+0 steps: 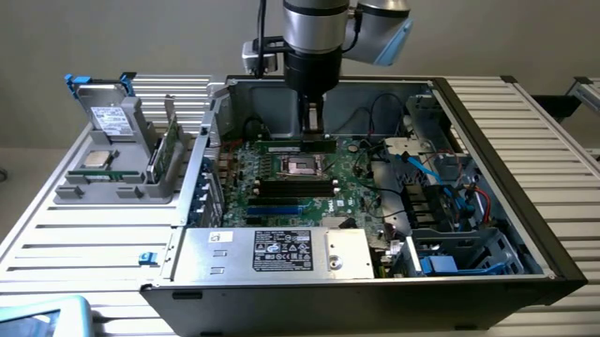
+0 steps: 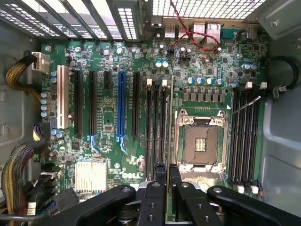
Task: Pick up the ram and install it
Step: 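Insert the ram into the slot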
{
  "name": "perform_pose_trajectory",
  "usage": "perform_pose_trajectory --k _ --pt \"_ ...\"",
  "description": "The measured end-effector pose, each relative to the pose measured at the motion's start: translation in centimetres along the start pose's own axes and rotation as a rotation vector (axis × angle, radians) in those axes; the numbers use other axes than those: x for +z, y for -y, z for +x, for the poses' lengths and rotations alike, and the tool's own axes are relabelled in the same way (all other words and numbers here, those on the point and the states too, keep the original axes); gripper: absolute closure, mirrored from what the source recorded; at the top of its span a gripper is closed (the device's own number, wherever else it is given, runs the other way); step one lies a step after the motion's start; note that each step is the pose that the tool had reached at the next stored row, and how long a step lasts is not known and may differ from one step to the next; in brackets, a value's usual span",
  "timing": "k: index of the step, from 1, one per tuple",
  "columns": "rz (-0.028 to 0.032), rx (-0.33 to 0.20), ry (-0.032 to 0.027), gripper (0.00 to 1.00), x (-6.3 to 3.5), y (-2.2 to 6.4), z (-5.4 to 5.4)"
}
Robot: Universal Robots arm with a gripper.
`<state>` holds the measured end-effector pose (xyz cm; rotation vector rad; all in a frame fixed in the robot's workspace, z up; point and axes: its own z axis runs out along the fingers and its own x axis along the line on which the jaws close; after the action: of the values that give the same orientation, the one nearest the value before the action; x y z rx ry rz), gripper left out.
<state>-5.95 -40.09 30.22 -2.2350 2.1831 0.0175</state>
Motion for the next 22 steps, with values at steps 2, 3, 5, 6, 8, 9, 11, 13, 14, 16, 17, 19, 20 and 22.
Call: perform_pose_trajectory --k 2,3,5,6,8,9,11,13,14,16,17,19,20,22 --pt "-0.0008 0.0 0.0 0.85 0.26 0.06 0.2" --pt "-0.0012 0.0 -0.0004 0.85 0.38 0.1 0.2" --pt "-0.0018 0.0 -0.0014 0.85 0.61 0.18 0.3" --pt "-0.0021 0.0 -0.0023 0.85 0.73 0.22 0.3" --pt "-0.0025 0.0 -0.0033 0.85 1.02 0.26 0.3" --pt "-0.003 0.0 -0.0036 0.85 1.19 0.28 0.3" --pt "-0.0037 0.0 -0.0042 0.85 1.51 0.31 0.3" --pt "-0.004 0.0 -0.0045 0.85 1.85 0.34 0.3" --pt "-0.0042 0.0 -0.0048 0.85 2.01 0.36 0.3" --pt "-0.0045 0.0 -0.0052 0.85 2.39 0.39 0.3" --pt "-0.0047 0.0 -0.0054 0.85 2.56 0.4 0.3" --pt "-0.005 0.0 -0.006 0.85 2.89 0.4 0.3" --pt "-0.0052 0.0 -0.0069 0.85 3.04 0.41 0.4" --pt "-0.0054 0.0 -0.0104 0.85 3.31 0.41 0.4"
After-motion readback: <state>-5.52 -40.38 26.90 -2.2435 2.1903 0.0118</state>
